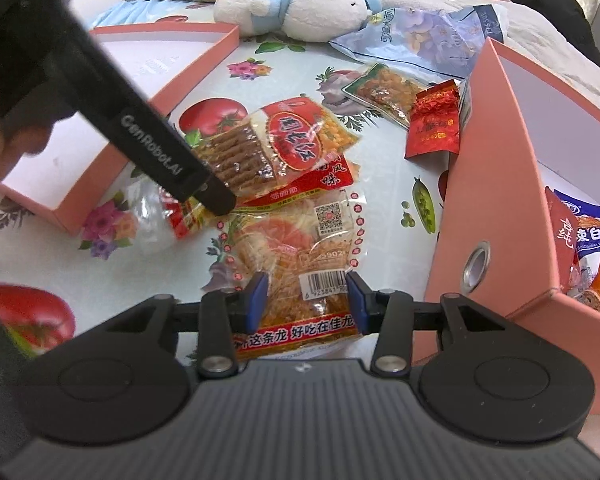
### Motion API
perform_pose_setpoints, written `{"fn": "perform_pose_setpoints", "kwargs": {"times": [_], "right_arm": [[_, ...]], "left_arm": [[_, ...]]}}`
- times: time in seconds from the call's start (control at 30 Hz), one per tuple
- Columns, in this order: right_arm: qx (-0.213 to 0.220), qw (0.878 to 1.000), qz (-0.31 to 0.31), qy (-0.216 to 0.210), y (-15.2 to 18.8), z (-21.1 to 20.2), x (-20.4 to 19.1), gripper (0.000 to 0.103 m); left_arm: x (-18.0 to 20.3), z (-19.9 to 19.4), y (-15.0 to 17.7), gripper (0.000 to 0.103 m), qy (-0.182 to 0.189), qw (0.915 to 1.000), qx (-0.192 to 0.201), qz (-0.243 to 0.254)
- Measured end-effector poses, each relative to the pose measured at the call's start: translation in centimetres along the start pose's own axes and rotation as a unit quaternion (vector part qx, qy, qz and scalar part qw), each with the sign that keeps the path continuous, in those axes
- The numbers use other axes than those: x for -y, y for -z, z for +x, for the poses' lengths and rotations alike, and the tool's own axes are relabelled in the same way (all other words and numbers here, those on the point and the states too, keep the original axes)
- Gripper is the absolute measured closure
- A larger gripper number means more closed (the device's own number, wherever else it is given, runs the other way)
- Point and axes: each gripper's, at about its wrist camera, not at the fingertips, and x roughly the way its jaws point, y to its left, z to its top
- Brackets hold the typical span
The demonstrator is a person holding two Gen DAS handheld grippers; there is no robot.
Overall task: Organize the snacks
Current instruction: 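Lift both held packets up off the bed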
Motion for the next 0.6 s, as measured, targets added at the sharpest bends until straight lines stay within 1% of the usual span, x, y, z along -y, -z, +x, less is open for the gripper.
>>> {"fn": "perform_pose_setpoints", "kwargs": {"times": [0.17,0.3,0.4,0.5,0.6], "right_arm": [[0.005,1.0,0.014,-0.005,-0.1,-1.0,-0.1,0.058],[0.009,1.0,0.025,-0.008,-0.2,-1.7,-0.1,0.058],[0.011,0.999,0.031,-0.009,-0.2,-2.2,-0.1,0.058],[0.013,0.999,0.044,-0.011,-0.2,-2.6,0.2,0.058],[0.008,0.997,0.071,-0.025,-0.3,-3.0,0.8,0.058]], "left_arm": [[-0.3,-1.8,2.5,0.049,0.004,0.9972,0.025,-0.07],[-0.1,-3.4,4.2,0.049,-0.014,0.9927,0.053,-0.107],[-0.3,-4.4,5.5,0.049,-0.007,0.9853,0.069,-0.156],[0.0,-5.7,6.4,0.049,-0.019,0.98,0.087,-0.178],[-0.2,-7.1,7.0,0.049,-0.019,0.9726,0.106,-0.206]]}}
